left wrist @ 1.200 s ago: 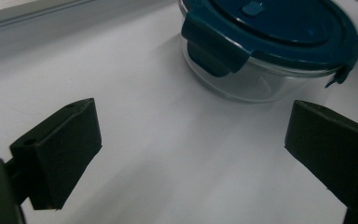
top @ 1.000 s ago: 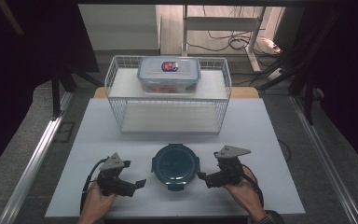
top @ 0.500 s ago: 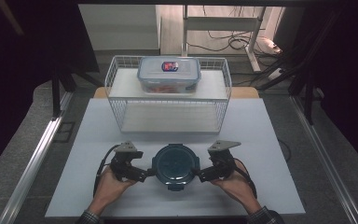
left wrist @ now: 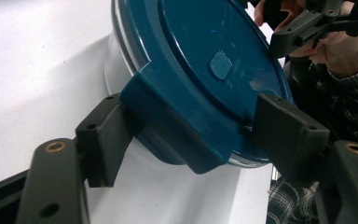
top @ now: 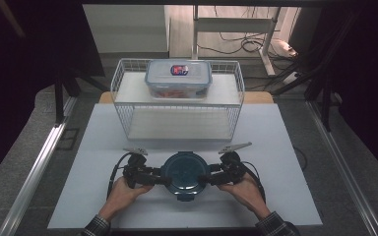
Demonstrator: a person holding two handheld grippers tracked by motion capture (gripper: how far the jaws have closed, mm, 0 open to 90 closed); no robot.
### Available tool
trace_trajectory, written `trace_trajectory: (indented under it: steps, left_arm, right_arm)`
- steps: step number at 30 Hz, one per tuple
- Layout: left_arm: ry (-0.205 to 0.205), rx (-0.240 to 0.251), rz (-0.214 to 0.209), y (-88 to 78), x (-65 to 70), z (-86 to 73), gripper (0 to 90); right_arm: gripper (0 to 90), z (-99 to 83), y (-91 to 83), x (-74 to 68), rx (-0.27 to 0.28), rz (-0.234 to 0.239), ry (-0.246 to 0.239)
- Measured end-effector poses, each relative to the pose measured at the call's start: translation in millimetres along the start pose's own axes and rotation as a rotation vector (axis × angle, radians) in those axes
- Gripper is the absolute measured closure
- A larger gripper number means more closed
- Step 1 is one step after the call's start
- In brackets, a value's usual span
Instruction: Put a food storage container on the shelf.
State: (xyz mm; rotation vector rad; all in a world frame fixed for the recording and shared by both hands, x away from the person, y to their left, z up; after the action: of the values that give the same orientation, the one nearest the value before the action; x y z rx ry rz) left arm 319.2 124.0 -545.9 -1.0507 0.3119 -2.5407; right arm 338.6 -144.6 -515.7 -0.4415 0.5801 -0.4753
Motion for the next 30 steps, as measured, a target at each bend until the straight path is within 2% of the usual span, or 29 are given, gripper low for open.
trace_trajectory:
  steps: [5, 8, 12, 14, 18, 20, 26, 28, 30]
  left_arm:
    - [-0.048, 0.043, -0.026, -6.5, -1.9, -4.6, 40.9]
    - [0.018, 0.038, -0.031, -10.1, 3.4, -5.5, 44.7]
    - [0.064, 0.041, -0.040, -14.8, 8.4, -9.2, 47.4]
    - [0.089, 0.041, -0.041, -16.2, 11.2, -10.1, 48.6]
    - [0.093, 0.048, -0.039, -16.3, 12.2, -10.4, 49.1]
    - [0.079, 0.058, -0.037, -16.3, 12.2, -10.4, 49.5]
    - [-0.048, 0.115, 0.002, -19.9, 14.3, -16.2, 52.5]
    - [-0.092, 0.132, 0.000, -21.0, 14.8, -17.3, 54.0]
    - [-0.116, 0.148, -0.001, -20.8, 15.7, -17.6, 55.2]
  right_arm:
    - [32.7, -4.9, -6.8, 0.8, -0.023, 0.007, 0.021]
    - [33.6, -9.1, -9.6, -0.5, -0.028, 0.035, 0.059]
    - [44.3, -7.9, -15.1, -1.2, -0.015, 0.065, 0.093]
    - [48.3, -7.8, -17.1, 0.6, 0.002, 0.101, 0.147]
    - [50.3, -9.4, -18.4, 1.5, 0.003, 0.117, 0.197]
    - [51.3, -10.6, -19.2, 2.4, 0.005, 0.113, 0.230]
    - [53.6, -11.1, -19.9, 1.9, 0.025, 0.105, 0.262]
    - [54.6, -10.8, -20.9, 0.1, 0.030, 0.103, 0.271]
    - [55.3, -11.8, -21.8, -0.5, 0.043, 0.099, 0.286]
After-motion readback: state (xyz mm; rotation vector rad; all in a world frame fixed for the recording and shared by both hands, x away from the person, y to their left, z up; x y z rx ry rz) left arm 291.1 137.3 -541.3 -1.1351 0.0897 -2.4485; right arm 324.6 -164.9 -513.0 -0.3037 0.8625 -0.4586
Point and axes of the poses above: each handheld gripper's, and its own axes: y roughly forward along the jaws, z roughly out of its top, x roughly to its right, the point moved 4 cm from there along y, roughly forward along the jaws, and after that the axes turned 11 degrees about x, right-handed, at the moved point
